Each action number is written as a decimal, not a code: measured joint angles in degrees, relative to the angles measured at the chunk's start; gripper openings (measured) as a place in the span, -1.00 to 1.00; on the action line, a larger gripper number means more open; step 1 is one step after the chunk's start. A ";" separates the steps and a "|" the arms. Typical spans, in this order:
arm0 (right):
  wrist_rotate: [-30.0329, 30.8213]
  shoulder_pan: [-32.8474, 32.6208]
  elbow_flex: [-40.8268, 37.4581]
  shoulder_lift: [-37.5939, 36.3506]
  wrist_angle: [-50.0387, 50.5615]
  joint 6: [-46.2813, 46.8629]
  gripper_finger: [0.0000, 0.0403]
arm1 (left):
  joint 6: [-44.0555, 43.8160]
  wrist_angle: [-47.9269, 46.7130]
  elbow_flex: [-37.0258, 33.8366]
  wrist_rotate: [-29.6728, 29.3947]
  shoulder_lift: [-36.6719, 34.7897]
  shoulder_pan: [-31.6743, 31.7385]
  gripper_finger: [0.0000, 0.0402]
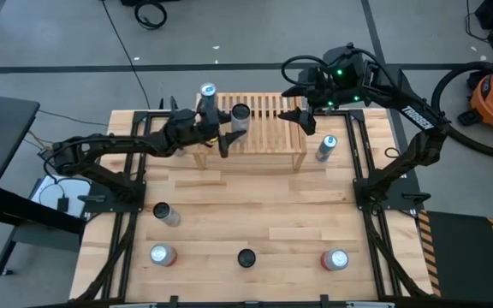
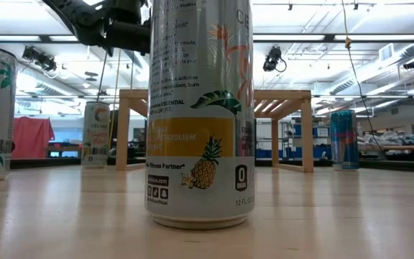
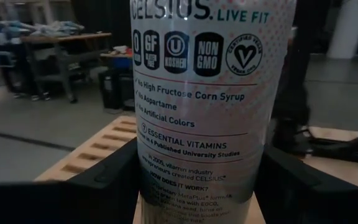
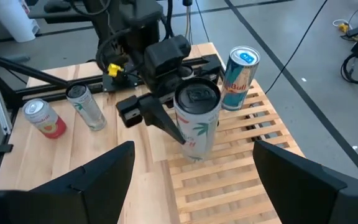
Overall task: Place canned beverage on shelf
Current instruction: Put the right white pink soda can on the shelf
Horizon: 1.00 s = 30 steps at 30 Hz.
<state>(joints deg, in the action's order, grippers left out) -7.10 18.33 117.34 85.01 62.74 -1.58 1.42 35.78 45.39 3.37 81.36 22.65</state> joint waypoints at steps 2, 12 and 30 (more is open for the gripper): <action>-0.01 0.00 0.00 0.00 0.10 0.31 0.68 | 0.49 -1.84 0.00 -2.23 0.00 -0.59 0.26; -0.38 -0.32 0.00 0.00 0.31 1.42 0.68 | 0.09 -2.98 -0.02 -6.68 0.00 -1.86 0.26; -0.16 -2.21 0.00 0.00 -0.11 1.47 0.68 | -3.75 -7.13 0.07 -4.67 -0.09 0.07 0.58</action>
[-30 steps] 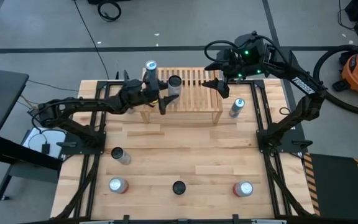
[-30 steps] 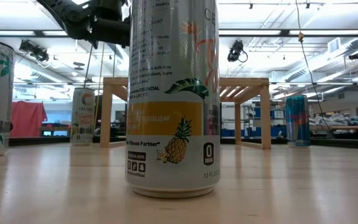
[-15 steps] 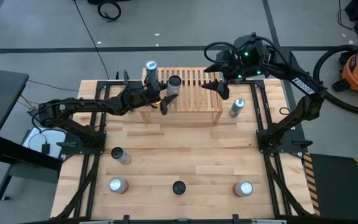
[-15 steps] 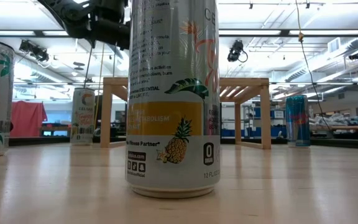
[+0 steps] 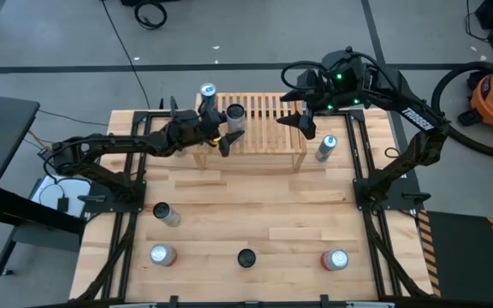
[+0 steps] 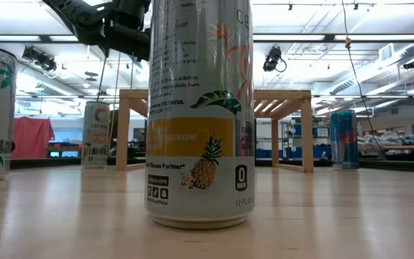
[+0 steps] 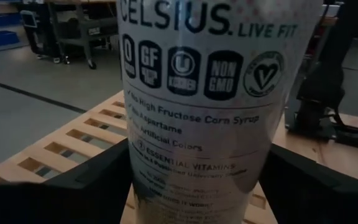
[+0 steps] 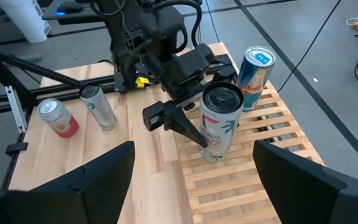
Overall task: Place canned beverage on shelf
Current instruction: Put the right white pink soda can on the shelf
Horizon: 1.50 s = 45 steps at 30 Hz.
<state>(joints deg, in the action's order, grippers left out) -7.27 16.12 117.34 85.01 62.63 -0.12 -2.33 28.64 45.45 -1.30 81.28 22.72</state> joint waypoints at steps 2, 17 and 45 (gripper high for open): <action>0.00 0.00 0.00 0.00 0.00 0.06 0.68 | 0.10 0.01 0.00 0.03 0.00 0.00 0.58; 0.15 0.00 0.00 0.02 0.02 0.04 0.68 | 1.95 1.39 -0.04 0.04 -2.51 -0.02 0.58; 0.32 -0.17 -7.63 0.17 -8.00 -6.12 0.68 | 4.02 -13.41 -0.07 0.15 -27.01 -10.22 0.59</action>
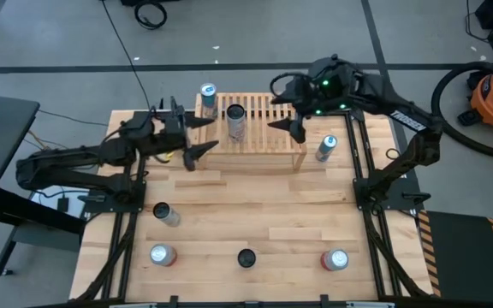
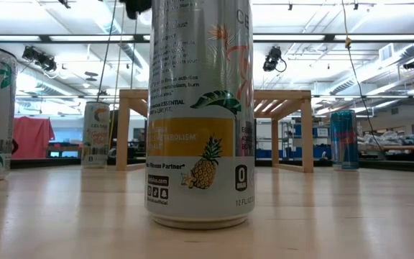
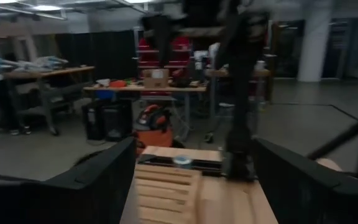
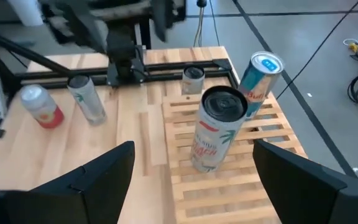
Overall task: Place canned beverage on shelf
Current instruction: Put the right white pink soda can on the shelf
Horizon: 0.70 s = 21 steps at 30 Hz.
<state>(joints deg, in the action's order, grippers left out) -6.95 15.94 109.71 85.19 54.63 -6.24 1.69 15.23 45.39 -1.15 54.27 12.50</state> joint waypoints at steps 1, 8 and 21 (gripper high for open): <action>0.01 0.00 -1.41 0.08 -1.33 -0.64 0.68 | 0.00 -1.13 0.00 0.02 -0.75 -0.72 0.59; -0.15 0.43 -13.01 0.11 -16.77 -4.61 0.68 | -1.42 -7.58 -0.02 -0.01 -3.09 -3.84 0.59; -0.05 2.50 -30.32 0.09 -45.08 -5.91 0.68 | -1.02 -7.86 -0.02 -0.11 -3.09 -3.87 0.59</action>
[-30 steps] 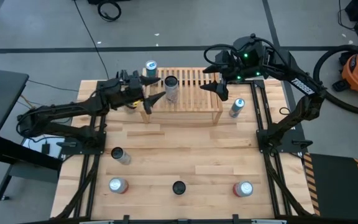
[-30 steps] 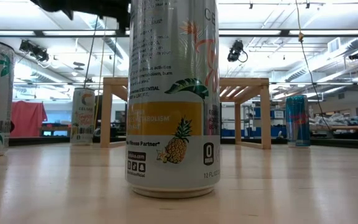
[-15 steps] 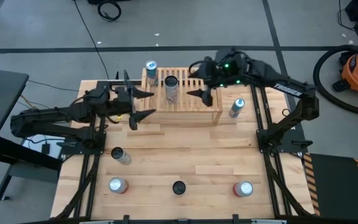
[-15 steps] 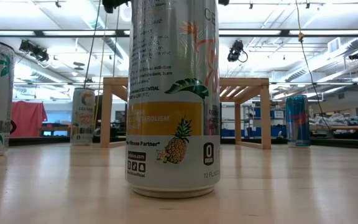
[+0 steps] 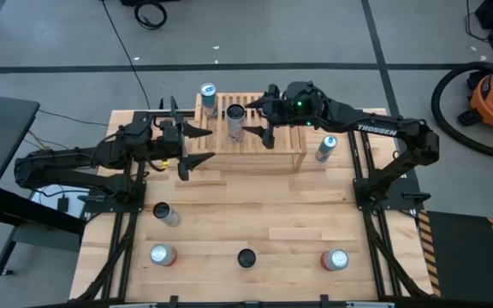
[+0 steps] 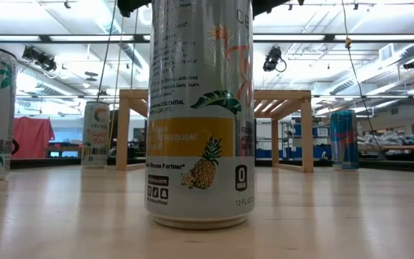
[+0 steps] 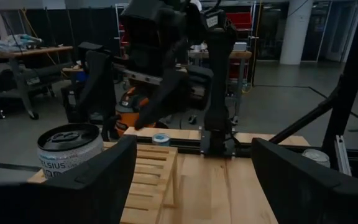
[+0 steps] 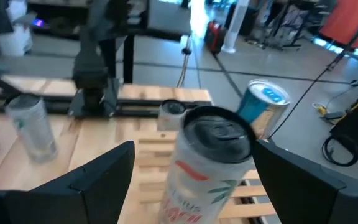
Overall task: Place canned beverage on shelf
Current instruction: Put the right white pink soda can on the shelf
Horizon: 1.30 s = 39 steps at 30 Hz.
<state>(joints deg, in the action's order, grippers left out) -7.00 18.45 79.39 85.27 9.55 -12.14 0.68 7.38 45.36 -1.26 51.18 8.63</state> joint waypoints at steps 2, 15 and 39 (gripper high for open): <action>0.21 0.77 -1.30 0.00 -3.17 1.33 0.68 | -0.01 0.02 0.00 -0.02 0.00 0.01 0.59; -2.92 3.53 -7.26 -0.09 -12.36 4.06 0.68 | 0.01 -0.15 0.00 0.00 0.00 0.03 0.59; -4.20 4.03 -11.01 4.55 -24.13 4.68 0.68 | 0.01 -1.29 0.00 0.07 -0.02 -0.16 0.59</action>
<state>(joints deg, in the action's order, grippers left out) -11.19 22.48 68.38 89.83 -14.59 -7.46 0.69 6.09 45.36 -1.19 51.16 8.47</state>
